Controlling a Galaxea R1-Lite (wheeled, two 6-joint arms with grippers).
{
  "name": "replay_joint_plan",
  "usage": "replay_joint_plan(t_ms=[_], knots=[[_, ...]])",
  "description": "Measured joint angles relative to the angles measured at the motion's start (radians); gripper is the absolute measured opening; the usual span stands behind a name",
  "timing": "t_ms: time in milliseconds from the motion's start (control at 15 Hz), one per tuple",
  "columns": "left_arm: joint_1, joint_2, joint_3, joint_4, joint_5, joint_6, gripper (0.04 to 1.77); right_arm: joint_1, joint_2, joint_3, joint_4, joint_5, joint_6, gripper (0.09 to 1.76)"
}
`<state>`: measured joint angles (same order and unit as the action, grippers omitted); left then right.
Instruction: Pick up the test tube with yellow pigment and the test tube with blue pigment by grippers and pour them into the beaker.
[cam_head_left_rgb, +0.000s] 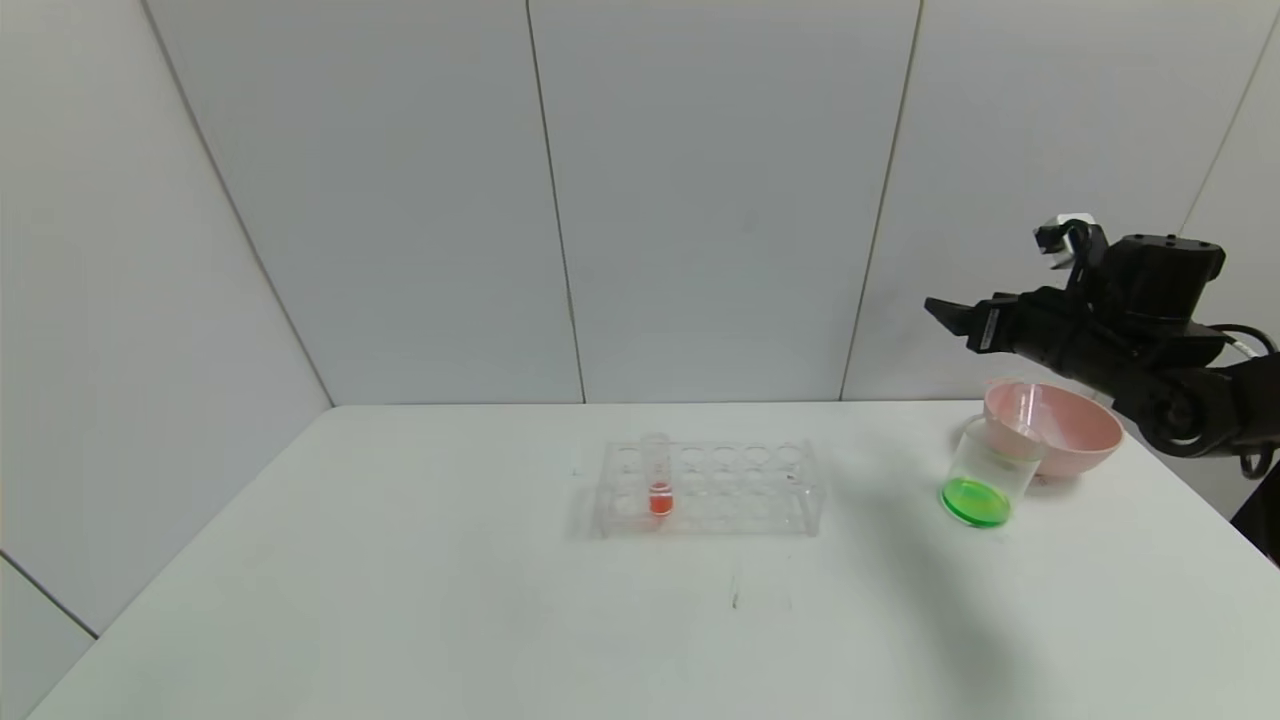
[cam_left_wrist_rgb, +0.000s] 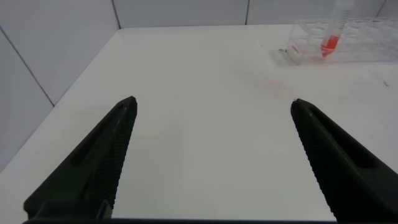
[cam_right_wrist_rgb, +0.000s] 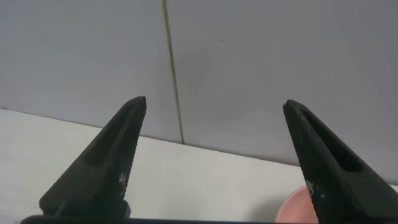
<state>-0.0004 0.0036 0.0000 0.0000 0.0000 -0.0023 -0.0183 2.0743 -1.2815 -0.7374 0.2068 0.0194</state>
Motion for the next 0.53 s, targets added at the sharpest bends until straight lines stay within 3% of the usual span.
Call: replay_joint_plan(t_ms=[267,533], knots=[[0.000,0.000,0.000,0.000,0.000,0.000,1.76,0.049,-0.154,0.135,-0.020,-0.025,0.006,1.63],[0.000,0.000,0.000,0.000,0.000,0.000,1.76,0.055,-0.394,0.356,-0.091,-0.024,0.017,1.66]])
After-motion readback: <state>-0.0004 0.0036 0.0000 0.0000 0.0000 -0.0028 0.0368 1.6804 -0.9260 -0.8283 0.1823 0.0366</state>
